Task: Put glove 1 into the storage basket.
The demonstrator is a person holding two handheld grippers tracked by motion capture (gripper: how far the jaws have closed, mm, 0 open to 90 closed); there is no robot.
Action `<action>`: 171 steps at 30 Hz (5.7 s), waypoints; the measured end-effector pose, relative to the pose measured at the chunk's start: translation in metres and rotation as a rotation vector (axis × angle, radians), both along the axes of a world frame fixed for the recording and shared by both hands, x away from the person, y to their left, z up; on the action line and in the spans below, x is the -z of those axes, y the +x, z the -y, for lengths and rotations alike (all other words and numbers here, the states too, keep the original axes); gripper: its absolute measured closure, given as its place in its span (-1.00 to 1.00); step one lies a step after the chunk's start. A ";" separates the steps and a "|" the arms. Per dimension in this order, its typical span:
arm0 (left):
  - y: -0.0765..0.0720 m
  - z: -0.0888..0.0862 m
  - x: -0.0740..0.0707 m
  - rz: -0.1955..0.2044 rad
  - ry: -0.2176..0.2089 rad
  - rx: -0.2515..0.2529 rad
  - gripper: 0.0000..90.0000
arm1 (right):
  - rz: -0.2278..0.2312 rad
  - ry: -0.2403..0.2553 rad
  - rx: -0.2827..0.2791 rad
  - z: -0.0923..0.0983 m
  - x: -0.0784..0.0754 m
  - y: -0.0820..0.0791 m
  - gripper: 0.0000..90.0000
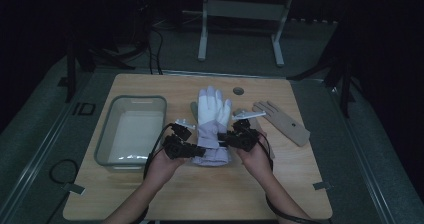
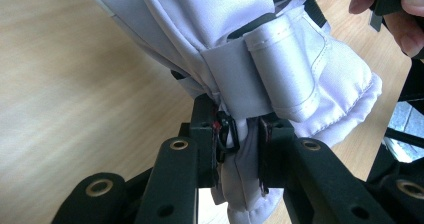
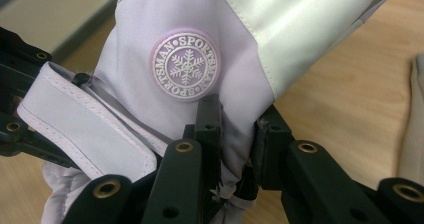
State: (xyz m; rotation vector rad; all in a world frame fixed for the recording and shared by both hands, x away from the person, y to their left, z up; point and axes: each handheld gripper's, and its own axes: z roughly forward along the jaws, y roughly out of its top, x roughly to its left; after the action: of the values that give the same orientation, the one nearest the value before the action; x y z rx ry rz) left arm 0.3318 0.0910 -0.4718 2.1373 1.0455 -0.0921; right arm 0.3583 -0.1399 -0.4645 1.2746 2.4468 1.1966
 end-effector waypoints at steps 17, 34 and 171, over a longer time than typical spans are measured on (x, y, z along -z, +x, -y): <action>0.004 -0.061 -0.043 0.024 0.063 -0.011 0.65 | 0.018 0.057 -0.043 -0.057 -0.032 0.011 0.69; -0.005 -0.147 -0.065 -0.001 0.117 -0.085 0.65 | 0.028 0.066 -0.129 -0.148 -0.047 0.016 0.69; -0.057 -0.006 0.080 0.252 -0.149 0.048 -0.97 | 0.116 -0.106 -0.076 0.085 0.045 -0.006 -0.71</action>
State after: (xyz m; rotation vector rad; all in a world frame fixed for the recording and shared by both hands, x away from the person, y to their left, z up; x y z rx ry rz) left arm 0.2746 0.0967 -0.5515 1.9790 0.8150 0.0734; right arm 0.3522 -0.2246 -0.5093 1.0630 2.4578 1.1088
